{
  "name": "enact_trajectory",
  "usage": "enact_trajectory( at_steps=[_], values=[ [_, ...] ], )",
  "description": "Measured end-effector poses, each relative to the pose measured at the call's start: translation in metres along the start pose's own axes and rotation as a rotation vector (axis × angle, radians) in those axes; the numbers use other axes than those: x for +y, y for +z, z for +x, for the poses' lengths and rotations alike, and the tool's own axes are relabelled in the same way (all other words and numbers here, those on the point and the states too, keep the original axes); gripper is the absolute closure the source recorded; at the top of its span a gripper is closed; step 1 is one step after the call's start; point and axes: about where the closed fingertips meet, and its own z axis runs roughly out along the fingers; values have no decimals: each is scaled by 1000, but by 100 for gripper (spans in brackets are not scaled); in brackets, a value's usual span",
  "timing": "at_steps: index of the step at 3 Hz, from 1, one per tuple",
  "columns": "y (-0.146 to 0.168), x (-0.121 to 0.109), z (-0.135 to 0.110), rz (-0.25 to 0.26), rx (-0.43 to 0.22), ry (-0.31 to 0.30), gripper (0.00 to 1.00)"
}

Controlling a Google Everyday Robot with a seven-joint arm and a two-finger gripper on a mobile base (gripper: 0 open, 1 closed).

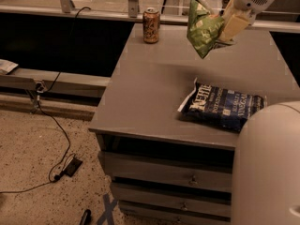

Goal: Move green jalapeno chip bag near blue chip bag

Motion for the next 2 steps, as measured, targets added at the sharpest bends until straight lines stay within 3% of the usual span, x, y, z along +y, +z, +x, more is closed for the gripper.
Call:
enact_trajectory(
  at_steps=[2],
  values=[
    [0,59,16,-119,60,-73,100]
  ],
)
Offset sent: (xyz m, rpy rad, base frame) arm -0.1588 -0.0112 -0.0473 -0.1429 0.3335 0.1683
